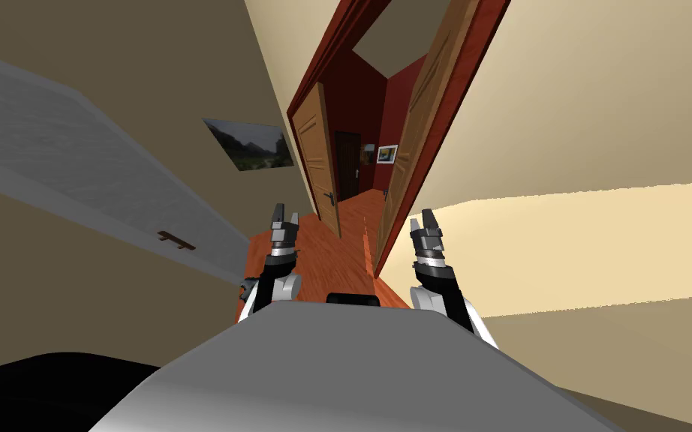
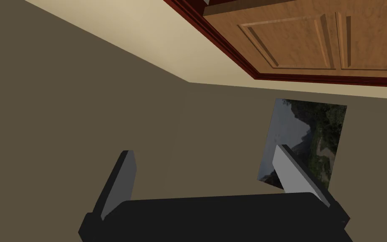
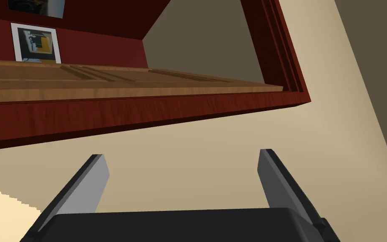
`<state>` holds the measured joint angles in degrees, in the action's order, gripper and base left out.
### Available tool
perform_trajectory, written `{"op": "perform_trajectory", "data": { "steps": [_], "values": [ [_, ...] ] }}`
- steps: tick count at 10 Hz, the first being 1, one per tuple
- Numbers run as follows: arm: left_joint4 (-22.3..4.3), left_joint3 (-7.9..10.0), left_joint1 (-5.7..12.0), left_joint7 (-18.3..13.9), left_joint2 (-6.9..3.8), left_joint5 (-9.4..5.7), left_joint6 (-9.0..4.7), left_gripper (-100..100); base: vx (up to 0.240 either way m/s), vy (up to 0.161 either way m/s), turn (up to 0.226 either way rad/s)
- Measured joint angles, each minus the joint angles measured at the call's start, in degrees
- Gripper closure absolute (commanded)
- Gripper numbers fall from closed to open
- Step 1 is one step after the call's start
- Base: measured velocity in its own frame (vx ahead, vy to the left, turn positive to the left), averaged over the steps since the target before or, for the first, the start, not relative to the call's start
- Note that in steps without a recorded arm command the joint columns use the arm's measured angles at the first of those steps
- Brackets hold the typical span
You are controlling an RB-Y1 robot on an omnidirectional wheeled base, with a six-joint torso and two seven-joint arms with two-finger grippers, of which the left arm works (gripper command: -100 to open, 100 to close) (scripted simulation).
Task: Push the door open
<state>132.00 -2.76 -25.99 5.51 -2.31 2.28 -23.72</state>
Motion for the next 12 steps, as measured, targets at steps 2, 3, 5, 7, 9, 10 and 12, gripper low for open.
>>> {"op": "perform_trajectory", "data": {
  "steps": [2, 3, 5, 7, 9, 10, 12],
  "values": [
    [-1.17, -0.08, 0.58, 0.09, -0.27, -0.31, -0.04, -100, 0.104, 0.127, -0.050],
    [-1.57, -0.08, 0.81, 0.13, -0.37, -0.42, 0.09, -100, 0.120, 0.126, -0.081],
    [-2.99, -0.22, 1.59, 0.32, -0.66, -0.80, 0.40, -100, 0.158, 0.143, -0.097],
    [-4.76, -0.33, 2.32, 0.47, -1.00, -1.30, 0.41, -100, 0.158, 0.177, -0.125],
    [-6.92, -0.50, 3.53, 0.69, -1.46, -2.02, 0.95, -100, 0.131, 0.184, -0.151],
    [-7.88, -0.74, 3.95, 0.89, -1.50, -2.24, 1.07, -100, 0.099, 0.113, -0.079],
    [-9.86, -0.92, 4.96, 1.12, -1.78, -2.83, 1.38, -100, 0.120, 0.139, -0.133]
  ]
}}
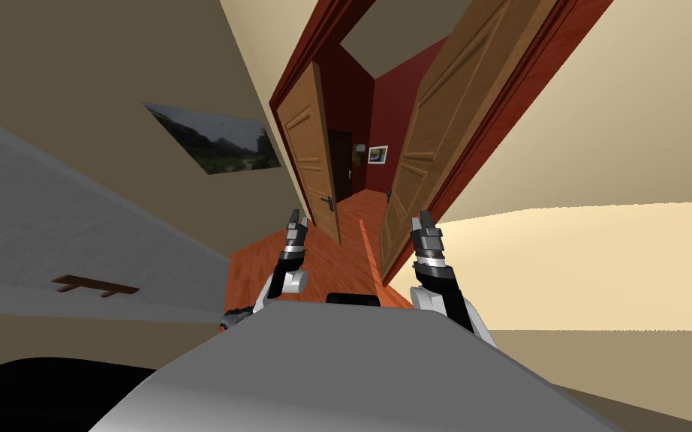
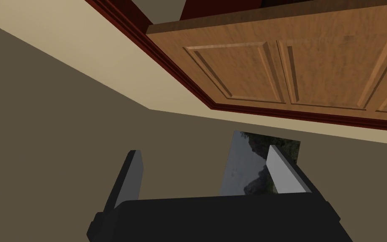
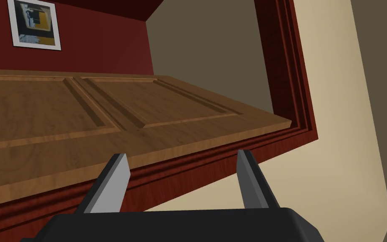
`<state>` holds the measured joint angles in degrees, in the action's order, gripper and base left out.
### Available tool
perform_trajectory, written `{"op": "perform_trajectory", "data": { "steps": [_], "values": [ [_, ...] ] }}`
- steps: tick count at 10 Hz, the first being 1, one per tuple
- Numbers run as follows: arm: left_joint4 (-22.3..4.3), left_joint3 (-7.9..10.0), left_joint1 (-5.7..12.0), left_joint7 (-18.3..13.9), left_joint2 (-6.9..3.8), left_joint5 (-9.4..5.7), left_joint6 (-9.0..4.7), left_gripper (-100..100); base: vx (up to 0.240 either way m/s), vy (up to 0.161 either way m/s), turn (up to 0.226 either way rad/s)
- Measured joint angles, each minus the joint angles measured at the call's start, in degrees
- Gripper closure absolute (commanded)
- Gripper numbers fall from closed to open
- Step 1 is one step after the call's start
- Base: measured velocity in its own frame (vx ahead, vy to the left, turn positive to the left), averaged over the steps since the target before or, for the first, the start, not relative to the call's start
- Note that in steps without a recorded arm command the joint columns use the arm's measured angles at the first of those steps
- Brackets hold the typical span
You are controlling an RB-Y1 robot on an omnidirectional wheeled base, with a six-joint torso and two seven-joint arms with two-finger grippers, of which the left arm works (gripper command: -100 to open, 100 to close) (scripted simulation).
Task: Push the door open
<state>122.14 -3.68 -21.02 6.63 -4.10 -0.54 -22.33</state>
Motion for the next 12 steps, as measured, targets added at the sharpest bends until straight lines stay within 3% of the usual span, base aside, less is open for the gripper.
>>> {"op": "perform_trajectory", "data": {
  "steps": [4, 9, 11, 12],
  "values": [
    [-4.90, -0.10, 2.71, 0.37, -0.67, -1.43, 0.59, -100, 0.108, 0.159, -0.129],
    [-9.70, -0.73, 4.90, 1.05, -0.85, -2.71, 1.17, -100, 0.069, 0.111, -0.116],
    [-13.25, -0.66, 6.92, 1.19, -1.06, -3.53, 1.19, -100, 0.107, 0.170, -0.196],
    [-14.31, -0.96, 7.09, 1.39, -1.08, -3.87, 1.19, -100, 0.101, 0.181, -0.187]
  ]
}}
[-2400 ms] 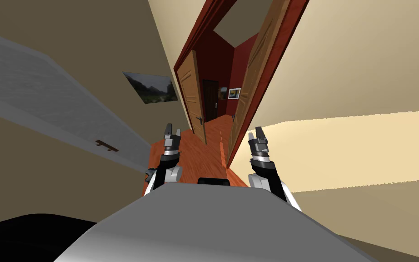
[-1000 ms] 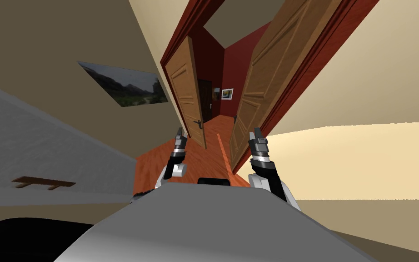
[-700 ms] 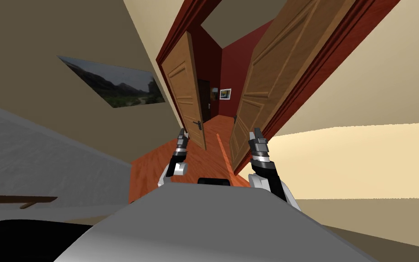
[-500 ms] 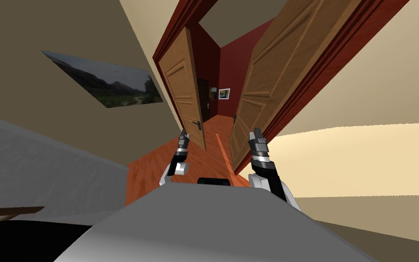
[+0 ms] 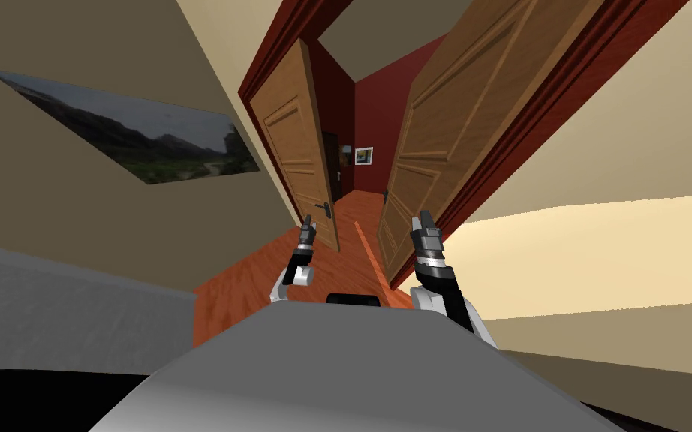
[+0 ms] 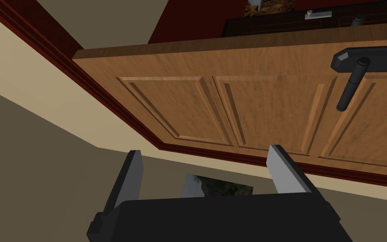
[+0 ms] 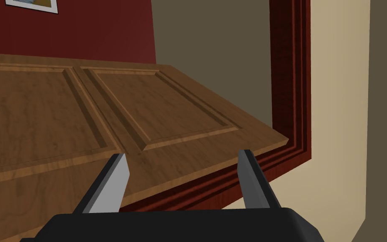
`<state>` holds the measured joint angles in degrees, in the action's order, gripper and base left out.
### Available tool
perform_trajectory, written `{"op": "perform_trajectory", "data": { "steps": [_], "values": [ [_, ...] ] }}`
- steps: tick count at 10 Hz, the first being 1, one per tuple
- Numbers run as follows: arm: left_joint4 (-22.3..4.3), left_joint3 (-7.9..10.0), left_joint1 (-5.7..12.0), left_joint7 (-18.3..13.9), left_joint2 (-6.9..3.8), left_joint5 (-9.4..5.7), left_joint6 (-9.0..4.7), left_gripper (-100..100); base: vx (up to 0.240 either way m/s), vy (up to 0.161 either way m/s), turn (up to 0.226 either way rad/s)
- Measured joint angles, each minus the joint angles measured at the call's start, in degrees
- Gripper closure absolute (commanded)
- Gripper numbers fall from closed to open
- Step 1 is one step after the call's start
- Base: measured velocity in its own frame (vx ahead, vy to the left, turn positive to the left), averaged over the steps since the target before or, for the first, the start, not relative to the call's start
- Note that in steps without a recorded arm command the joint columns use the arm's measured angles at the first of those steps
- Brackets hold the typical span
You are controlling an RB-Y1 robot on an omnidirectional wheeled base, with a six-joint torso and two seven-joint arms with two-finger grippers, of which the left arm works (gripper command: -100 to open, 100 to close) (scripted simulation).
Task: Push the door open
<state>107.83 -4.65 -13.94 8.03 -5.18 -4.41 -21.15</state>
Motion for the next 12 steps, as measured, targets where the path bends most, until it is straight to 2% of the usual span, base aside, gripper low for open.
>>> {"op": "perform_trajectory", "data": {
  "steps": [1, 3, 7, 12],
  "values": [
    [-2.20, -0.18, 1.21, 0.30, 0.16, -0.40, 0.02, -100, 0.053, 0.192, -0.167],
    [-4.52, -0.61, 2.02, 0.63, 0.06, -1.28, 0.53, -100, 0.090, 0.187, -0.202],
    [-8.94, -0.83, 4.55, 1.05, -0.13, -2.74, 1.56, -100, 0.057, 0.139, -0.113],
    [-14.64, -1.25, 7.33, 1.57, 0.02, -4.23, 1.95, -100, 0.053, 0.138, -0.146]
  ]
}}
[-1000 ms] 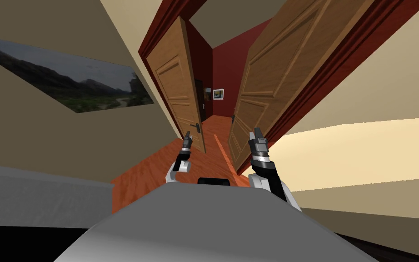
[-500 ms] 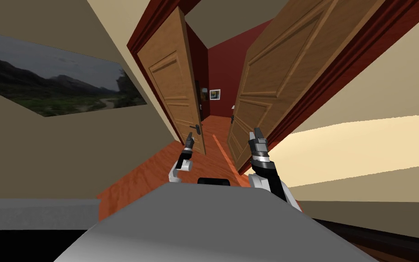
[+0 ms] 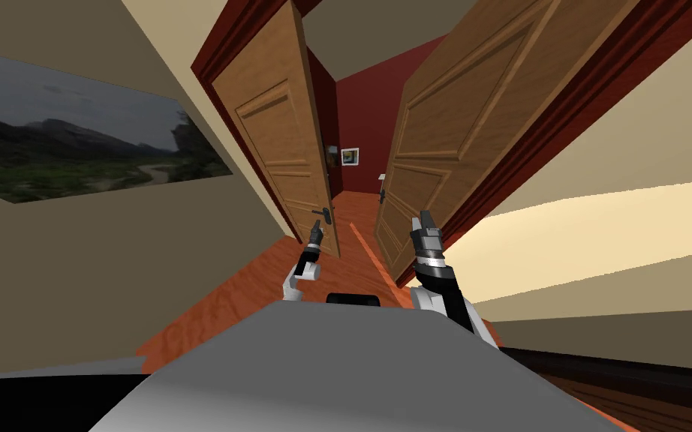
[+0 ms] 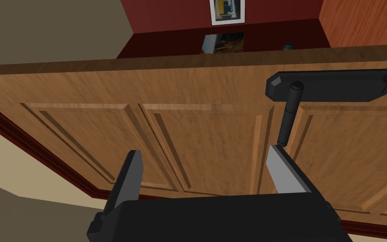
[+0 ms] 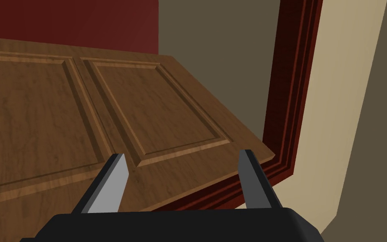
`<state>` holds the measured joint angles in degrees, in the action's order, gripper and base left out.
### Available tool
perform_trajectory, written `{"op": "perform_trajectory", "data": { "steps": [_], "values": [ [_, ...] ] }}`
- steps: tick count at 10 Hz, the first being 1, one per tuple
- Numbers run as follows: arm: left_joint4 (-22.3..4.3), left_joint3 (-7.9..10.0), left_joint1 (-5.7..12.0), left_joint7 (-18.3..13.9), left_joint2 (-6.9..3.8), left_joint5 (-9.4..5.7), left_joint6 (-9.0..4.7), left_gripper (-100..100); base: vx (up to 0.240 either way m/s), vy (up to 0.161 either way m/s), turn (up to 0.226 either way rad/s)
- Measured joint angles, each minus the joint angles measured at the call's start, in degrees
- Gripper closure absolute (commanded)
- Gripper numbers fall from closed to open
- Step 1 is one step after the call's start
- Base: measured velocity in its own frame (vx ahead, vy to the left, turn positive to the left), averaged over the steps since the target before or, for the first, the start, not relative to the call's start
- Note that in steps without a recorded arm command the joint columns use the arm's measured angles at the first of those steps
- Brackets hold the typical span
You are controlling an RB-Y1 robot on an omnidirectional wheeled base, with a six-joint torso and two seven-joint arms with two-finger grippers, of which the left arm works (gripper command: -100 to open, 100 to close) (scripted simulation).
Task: Push the door open
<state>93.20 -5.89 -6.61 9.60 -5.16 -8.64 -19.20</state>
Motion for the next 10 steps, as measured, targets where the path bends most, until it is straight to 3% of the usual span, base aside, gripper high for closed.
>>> {"op": "perform_trajectory", "data": {
  "steps": [10],
  "values": [
    [-12.93, -1.09, 6.43, 1.36, 1.09, -3.64, 1.41, -100, 0.045, 0.185, -0.142]
  ]
}}
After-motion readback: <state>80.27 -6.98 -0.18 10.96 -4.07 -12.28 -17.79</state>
